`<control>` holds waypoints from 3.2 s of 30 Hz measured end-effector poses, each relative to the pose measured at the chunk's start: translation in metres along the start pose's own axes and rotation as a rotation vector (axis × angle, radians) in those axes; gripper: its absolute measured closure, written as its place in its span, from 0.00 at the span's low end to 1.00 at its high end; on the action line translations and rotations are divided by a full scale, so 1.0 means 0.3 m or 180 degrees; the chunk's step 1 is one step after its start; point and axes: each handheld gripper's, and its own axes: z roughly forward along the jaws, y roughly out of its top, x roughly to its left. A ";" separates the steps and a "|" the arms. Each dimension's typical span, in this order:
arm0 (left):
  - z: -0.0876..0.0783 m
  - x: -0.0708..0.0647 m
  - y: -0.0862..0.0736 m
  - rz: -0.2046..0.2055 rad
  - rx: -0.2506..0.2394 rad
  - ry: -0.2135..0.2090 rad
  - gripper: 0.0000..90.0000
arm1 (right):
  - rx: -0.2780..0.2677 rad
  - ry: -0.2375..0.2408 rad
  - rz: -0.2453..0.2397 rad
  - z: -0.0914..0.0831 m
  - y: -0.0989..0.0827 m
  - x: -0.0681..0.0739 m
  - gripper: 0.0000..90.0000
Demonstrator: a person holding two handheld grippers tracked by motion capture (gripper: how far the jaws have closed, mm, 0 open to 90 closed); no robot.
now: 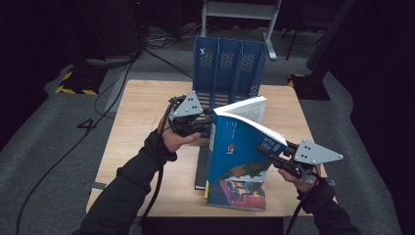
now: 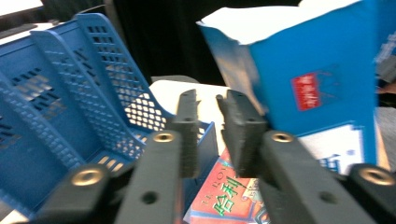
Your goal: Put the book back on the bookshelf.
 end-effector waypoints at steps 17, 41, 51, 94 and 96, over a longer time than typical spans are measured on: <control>-0.093 -0.092 -0.029 0.0019 0.0053 0.0239 0.54 | -0.0005 0.0111 -0.0127 -0.038 0.008 0.057 0.87; -0.108 -0.156 -0.158 -0.0210 0.0181 -0.0498 0.35 | 0.0003 0.0112 -0.0131 -0.038 0.011 0.059 0.87; 0.024 -0.193 -0.154 -0.0280 -0.0011 -0.0633 0.42 | 0.0014 0.0128 -0.0169 -0.040 0.015 0.060 0.86; 0.061 -0.191 -0.089 -0.0097 -0.0353 -0.0733 0.65 | 0.0290 0.0093 0.0684 0.015 -0.169 -0.051 0.41; 0.063 -0.191 -0.089 -0.0129 -0.0389 -0.0722 0.65 | 0.0225 0.0115 0.0728 0.010 -0.176 -0.056 0.44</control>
